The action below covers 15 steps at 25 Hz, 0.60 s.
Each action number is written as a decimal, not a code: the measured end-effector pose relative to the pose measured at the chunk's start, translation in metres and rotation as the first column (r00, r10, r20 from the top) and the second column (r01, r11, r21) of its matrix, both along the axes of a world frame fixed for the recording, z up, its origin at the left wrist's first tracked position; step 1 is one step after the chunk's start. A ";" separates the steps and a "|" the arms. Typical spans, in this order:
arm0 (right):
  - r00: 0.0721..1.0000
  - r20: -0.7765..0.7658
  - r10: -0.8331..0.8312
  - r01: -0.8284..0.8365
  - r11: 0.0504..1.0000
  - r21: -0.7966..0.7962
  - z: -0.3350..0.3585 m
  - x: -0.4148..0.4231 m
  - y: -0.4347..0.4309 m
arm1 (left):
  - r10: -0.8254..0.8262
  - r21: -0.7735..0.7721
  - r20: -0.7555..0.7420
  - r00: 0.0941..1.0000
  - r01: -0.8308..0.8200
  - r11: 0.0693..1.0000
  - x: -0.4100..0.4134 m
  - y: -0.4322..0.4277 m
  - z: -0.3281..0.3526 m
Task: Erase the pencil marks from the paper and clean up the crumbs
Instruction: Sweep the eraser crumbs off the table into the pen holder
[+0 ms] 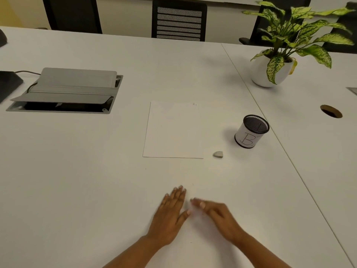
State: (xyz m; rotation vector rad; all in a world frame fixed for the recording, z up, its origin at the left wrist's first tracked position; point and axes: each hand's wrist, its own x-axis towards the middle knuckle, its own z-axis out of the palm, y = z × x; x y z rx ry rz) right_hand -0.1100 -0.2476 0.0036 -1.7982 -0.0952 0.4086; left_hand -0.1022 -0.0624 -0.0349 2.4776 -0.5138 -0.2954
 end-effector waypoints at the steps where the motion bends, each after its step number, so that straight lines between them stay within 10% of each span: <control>1: 0.989 0.015 -0.144 0.144 0.989 0.024 0.001 0.004 -0.008 | -0.052 -0.120 -0.077 0.996 0.043 0.992 -0.007 -0.005 0.006; 4: 0.943 0.083 -0.322 0.328 0.942 -0.076 0.001 0.012 -0.026 | 0.029 -0.314 -0.095 0.995 -0.057 0.948 -0.018 -0.009 0.017; 8: 0.980 0.184 -0.078 0.158 0.866 -0.475 -0.019 -0.001 -0.031 | 0.317 0.040 0.136 0.939 -0.325 0.945 0.003 0.007 0.004; 11: 0.958 0.232 0.168 0.019 0.770 -0.637 -0.029 -0.021 -0.022 | 0.192 0.239 0.016 0.981 -0.190 0.952 -0.004 -0.001 0.002; 15: 0.929 0.189 0.319 -0.187 0.844 -0.503 -0.020 -0.053 -0.005 | 0.011 0.041 0.103 0.995 -0.015 0.999 -0.034 -0.030 0.004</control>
